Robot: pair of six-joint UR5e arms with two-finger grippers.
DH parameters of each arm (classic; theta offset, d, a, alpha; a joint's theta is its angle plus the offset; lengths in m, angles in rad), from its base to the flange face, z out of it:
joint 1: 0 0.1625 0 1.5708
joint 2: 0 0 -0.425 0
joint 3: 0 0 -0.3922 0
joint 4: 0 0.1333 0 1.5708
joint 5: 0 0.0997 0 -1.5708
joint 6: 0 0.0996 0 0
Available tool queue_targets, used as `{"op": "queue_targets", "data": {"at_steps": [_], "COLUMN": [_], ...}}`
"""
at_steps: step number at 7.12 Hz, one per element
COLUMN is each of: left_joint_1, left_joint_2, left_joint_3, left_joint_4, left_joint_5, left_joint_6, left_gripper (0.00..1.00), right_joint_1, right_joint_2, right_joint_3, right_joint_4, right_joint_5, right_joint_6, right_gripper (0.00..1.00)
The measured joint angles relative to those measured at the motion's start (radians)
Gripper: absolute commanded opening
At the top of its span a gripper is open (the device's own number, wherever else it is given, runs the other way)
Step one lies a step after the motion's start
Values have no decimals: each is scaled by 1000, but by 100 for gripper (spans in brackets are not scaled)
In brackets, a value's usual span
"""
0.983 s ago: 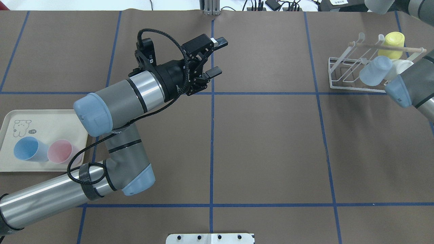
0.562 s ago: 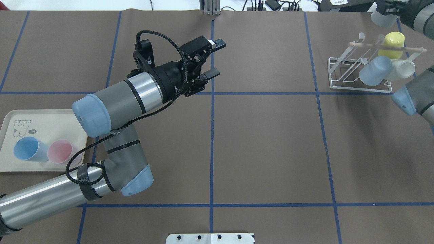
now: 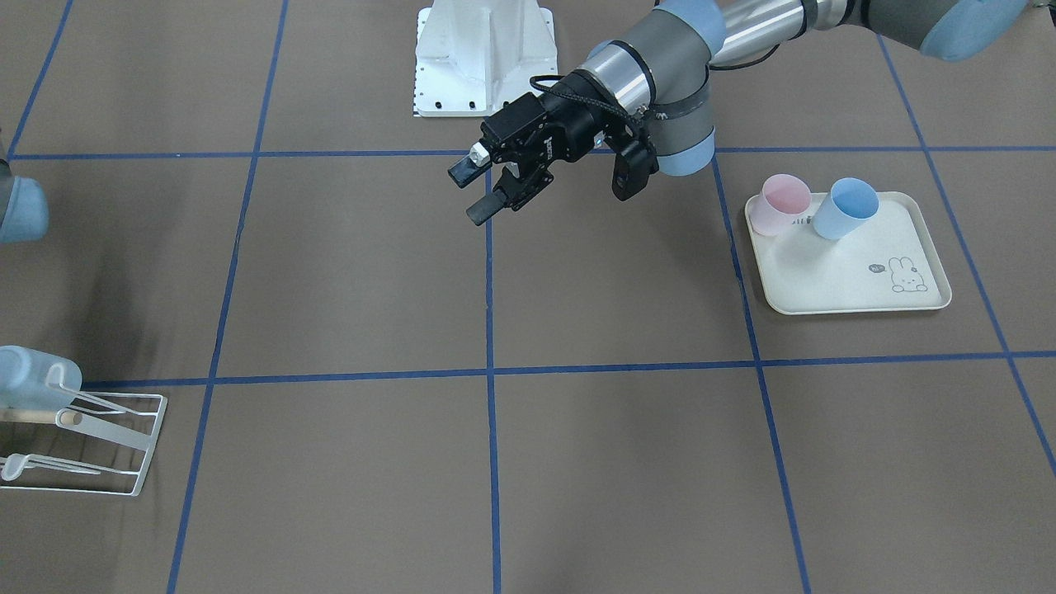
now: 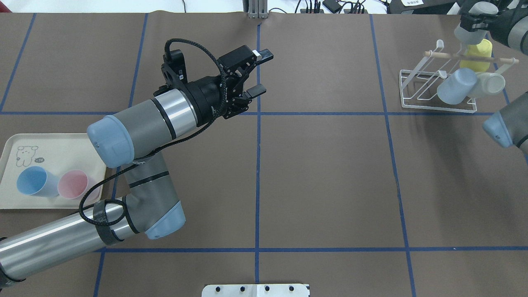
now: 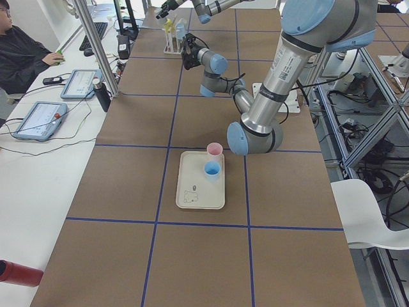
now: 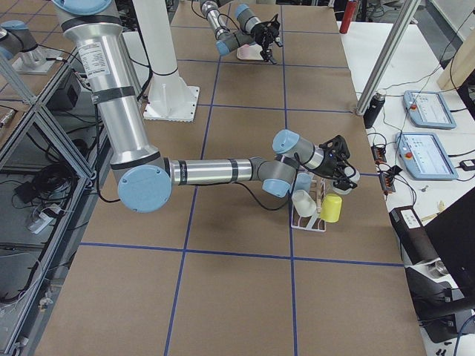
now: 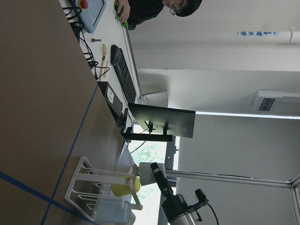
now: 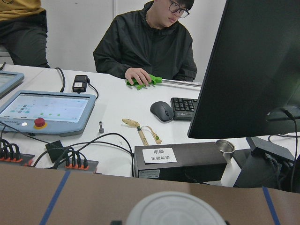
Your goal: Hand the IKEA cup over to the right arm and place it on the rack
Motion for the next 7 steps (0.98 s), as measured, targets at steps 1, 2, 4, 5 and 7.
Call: {"op": "queue_targets", "data": {"at_steps": [1,2,4,5,7], "left_joint_1": [0,0,0,0,0], "left_joint_2": [2,6,15,15,16], "left_joint_3": [0,1,1,1,1], "left_joint_4": [-1,-4,-10,-11,-12], "left_joint_5": [0,0,0,0,0], "left_joint_6": [0,0,0,0,0], "left_gripper": [100,100,100,100,100], "right_joint_1": [-1,-1,-4,-10,-26], "right_joint_2": [-2,-3,-6,-9,-18], "right_joint_3": [0,1,5,6,8], "right_joint_4": [0,0,0,-1,-1], "right_joint_5": [9,21,48,56,59], "right_joint_6": [-1,-1,-2,-2,-3], "right_gripper": [0,0,0,0,0]}}
